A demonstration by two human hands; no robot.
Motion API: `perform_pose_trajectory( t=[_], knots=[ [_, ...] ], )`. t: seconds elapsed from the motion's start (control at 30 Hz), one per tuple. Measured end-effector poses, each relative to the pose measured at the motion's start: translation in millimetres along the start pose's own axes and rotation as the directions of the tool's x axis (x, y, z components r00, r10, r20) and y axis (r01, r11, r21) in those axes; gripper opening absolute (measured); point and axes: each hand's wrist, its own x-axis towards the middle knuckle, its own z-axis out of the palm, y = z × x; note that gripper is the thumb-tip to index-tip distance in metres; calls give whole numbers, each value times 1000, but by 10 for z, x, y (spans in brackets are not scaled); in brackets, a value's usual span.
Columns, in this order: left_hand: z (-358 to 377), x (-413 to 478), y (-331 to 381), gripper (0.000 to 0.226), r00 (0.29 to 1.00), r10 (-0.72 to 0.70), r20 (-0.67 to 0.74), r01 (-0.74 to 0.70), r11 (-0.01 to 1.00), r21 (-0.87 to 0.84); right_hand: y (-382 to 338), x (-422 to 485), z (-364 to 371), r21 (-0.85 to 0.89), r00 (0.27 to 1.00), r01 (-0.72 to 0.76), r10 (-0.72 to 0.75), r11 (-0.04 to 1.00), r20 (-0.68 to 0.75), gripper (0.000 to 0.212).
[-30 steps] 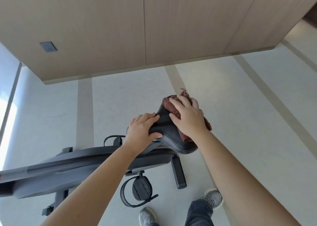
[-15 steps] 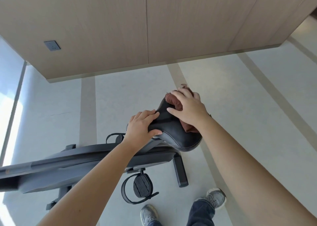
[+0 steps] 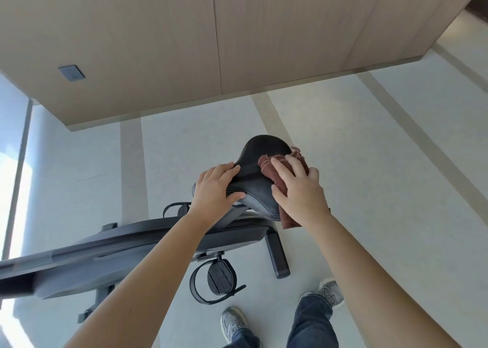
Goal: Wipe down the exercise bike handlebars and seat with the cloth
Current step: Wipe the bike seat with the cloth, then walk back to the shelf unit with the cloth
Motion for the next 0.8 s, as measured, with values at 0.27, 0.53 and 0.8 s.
perform_pose_trajectory(
  t=[0.27, 0.53, 0.8],
  knots=[
    [-5, -139, 167, 47, 995, 78, -66, -64, 981, 184, 82, -286, -46, 106, 999, -17, 21, 994, -43, 56],
    [60, -83, 674, 33, 958, 258, -123, -222, 944, 246, 267, -512, -252, 276, 990, -98, 122, 956, -71, 57],
    [337, 129, 1520, 34, 912, 411, -9, -397, 887, 234, 862, -789, -763, 300, 939, -242, 300, 923, -166, 58]
  ],
)
